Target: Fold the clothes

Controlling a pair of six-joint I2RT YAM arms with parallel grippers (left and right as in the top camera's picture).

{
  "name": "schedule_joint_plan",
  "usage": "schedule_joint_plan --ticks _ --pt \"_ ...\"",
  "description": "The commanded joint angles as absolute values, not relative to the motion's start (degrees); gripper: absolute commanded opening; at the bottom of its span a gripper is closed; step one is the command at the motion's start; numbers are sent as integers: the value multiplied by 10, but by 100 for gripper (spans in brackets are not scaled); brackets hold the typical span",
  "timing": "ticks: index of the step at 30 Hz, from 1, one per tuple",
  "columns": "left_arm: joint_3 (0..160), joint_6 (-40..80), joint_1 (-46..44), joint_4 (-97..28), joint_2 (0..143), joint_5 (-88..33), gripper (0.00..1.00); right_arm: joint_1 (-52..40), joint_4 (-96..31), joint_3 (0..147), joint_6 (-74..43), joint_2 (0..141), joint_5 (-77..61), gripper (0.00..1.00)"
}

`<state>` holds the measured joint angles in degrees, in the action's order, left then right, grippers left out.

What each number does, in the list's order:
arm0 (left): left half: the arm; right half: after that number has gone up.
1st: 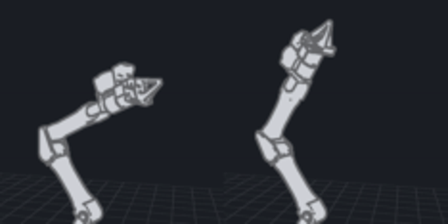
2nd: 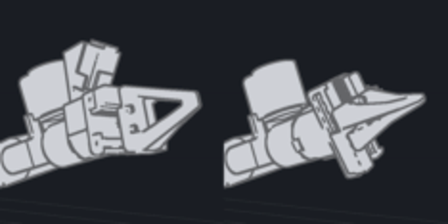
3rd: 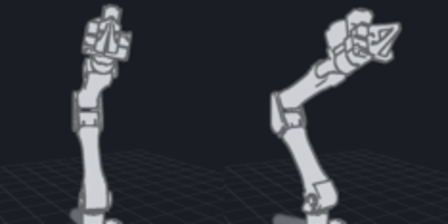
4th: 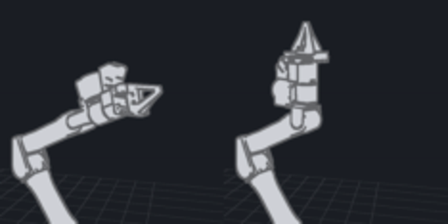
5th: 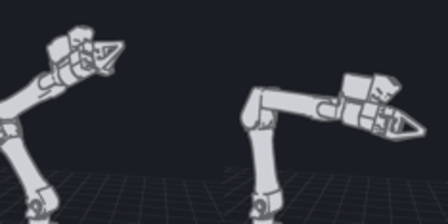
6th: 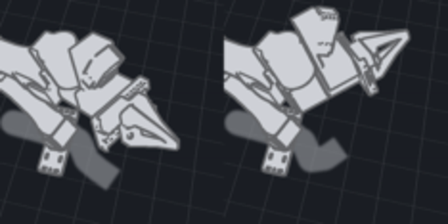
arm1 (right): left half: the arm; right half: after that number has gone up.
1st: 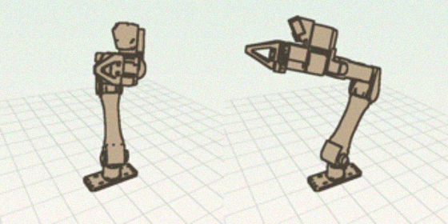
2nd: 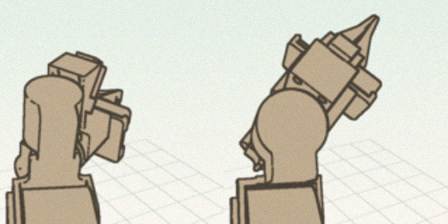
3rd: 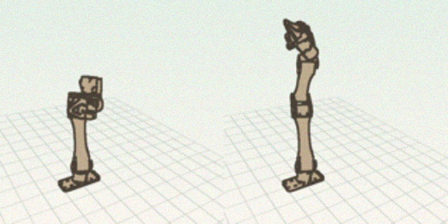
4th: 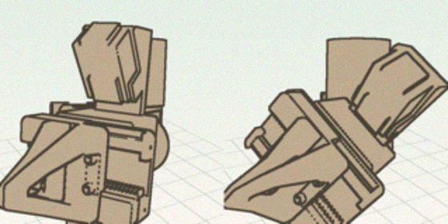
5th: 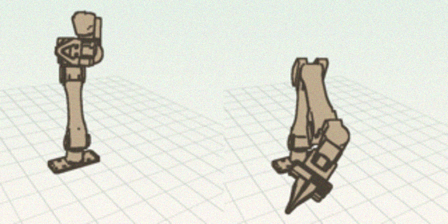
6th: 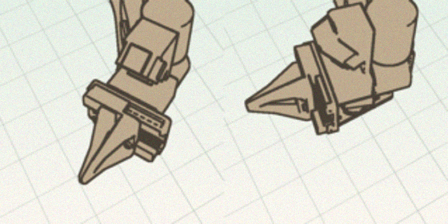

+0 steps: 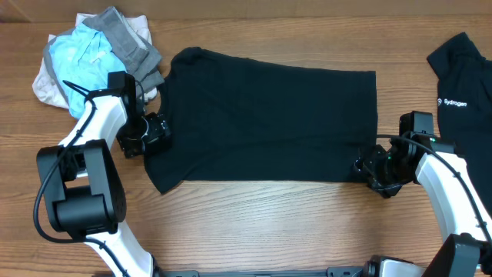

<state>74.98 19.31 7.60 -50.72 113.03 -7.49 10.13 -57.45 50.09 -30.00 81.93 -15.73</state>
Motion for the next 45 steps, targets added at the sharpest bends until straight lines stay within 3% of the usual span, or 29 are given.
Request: schedule_joint_plan --ticks 1,13,21,29,45 --pt "756 193 76 -509 1109 -69 86 102 -571 498 -297 817 -161 64" --pt "768 193 75 -512 1104 -39 83 102 -571 498 -295 817 -161 64" --pt "773 193 75 -500 1097 -47 86 102 -571 498 -295 817 -151 65" --pt "773 182 75 -489 1098 -75 65 102 -572 498 -295 817 -151 65" --pt "773 184 75 -533 1104 -22 58 102 -574 498 -295 817 -151 65"
